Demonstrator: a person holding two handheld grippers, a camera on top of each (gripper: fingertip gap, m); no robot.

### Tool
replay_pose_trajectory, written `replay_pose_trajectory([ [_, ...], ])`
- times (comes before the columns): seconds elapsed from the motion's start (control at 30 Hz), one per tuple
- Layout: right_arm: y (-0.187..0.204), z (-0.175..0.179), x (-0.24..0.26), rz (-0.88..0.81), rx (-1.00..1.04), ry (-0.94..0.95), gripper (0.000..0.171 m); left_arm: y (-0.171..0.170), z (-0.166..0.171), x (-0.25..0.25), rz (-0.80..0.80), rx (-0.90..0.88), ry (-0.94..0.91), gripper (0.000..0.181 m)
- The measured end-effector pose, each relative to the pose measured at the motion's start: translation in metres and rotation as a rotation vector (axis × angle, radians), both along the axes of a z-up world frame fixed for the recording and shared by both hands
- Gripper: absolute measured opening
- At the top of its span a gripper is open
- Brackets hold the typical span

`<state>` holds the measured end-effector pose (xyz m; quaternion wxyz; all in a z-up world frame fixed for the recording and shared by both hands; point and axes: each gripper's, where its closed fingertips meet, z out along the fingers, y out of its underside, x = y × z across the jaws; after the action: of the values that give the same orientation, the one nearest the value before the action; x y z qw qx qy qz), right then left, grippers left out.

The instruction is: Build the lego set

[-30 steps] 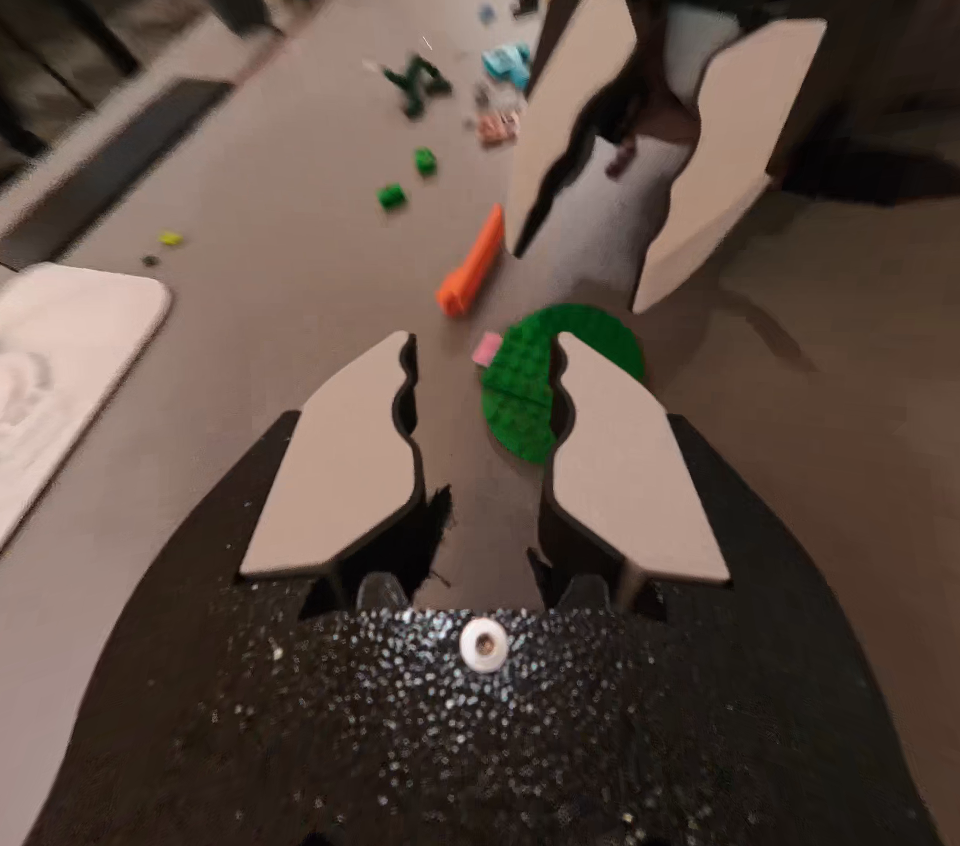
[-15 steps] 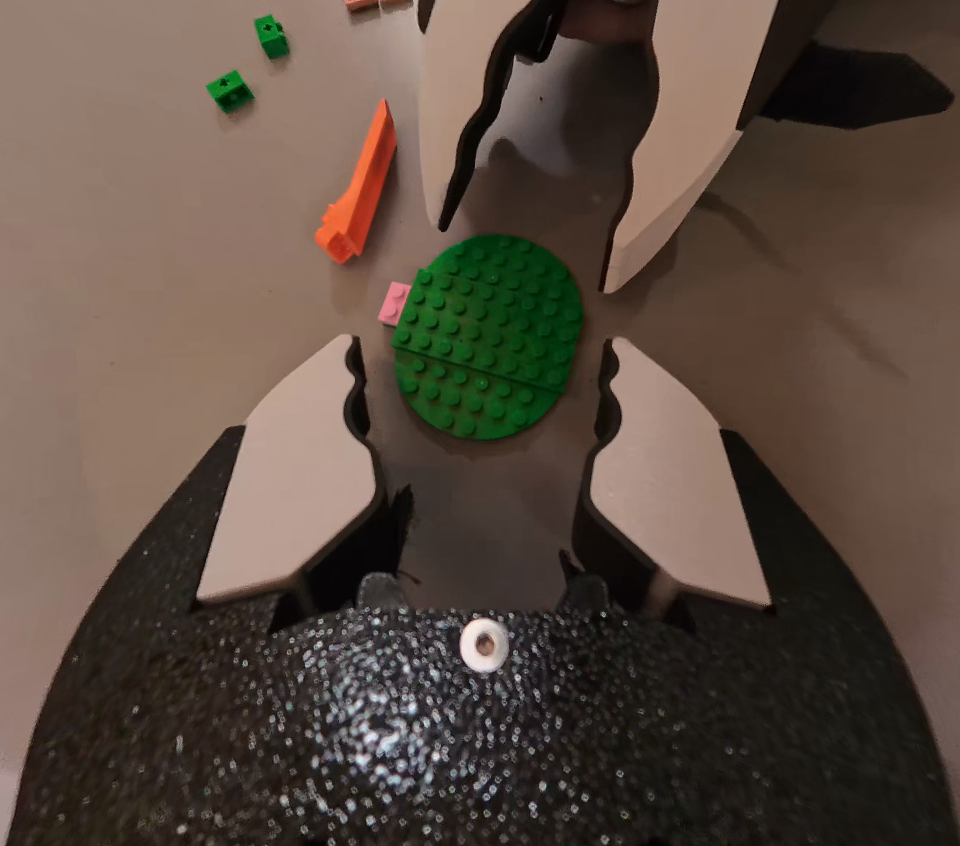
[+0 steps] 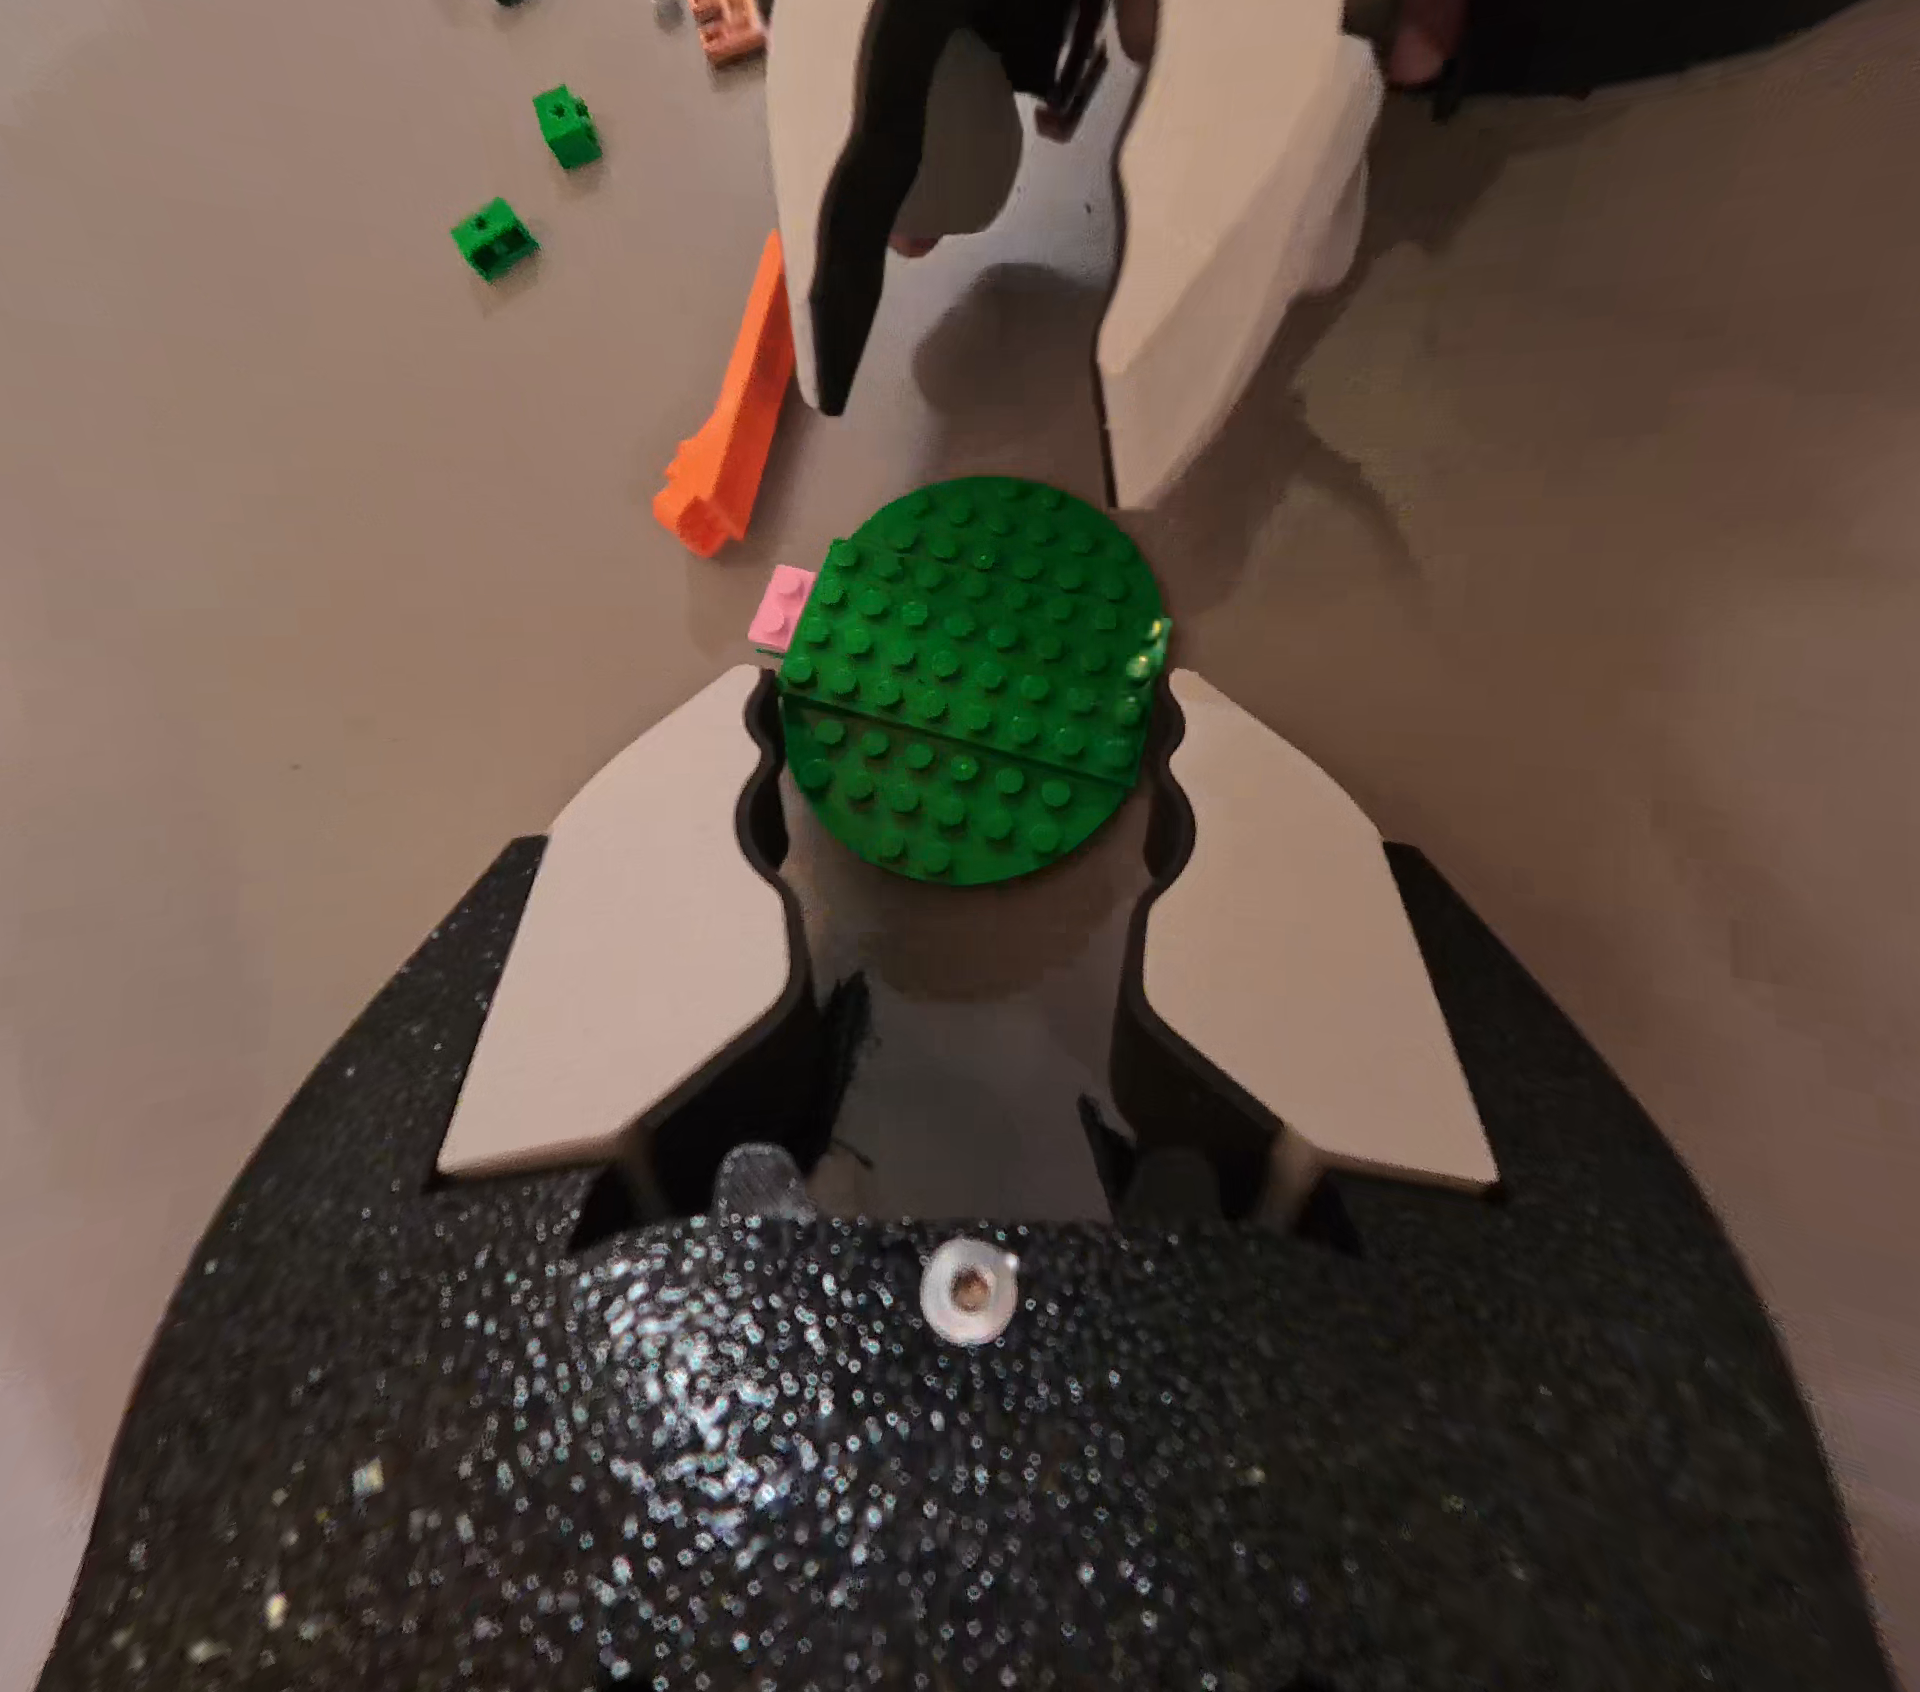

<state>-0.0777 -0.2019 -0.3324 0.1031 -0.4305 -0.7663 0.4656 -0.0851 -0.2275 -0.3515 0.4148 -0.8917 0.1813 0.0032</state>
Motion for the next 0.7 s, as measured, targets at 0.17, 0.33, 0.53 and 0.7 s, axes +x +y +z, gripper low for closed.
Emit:
replay_pose_trajectory([
  [0.17,0.002,0.006,-0.001,-0.050,-0.189,-0.111,0.058,0.009,0.026,0.004,-0.043,0.184,0.092,0.067],
  [0.33,-0.010,0.020,0.006,0.015,-0.389,-0.178,0.042,0.013,0.041,0.012,-0.099,0.298,0.184,0.067],
  [0.53,-0.012,0.032,0.008,0.064,-0.464,-0.144,0.007,0.017,0.047,0.013,-0.066,0.332,0.167,0.082],
  [0.7,-0.017,0.024,0.010,0.143,-0.166,0.083,0.007,0.013,0.052,0.008,-0.045,0.345,0.018,0.073],
])
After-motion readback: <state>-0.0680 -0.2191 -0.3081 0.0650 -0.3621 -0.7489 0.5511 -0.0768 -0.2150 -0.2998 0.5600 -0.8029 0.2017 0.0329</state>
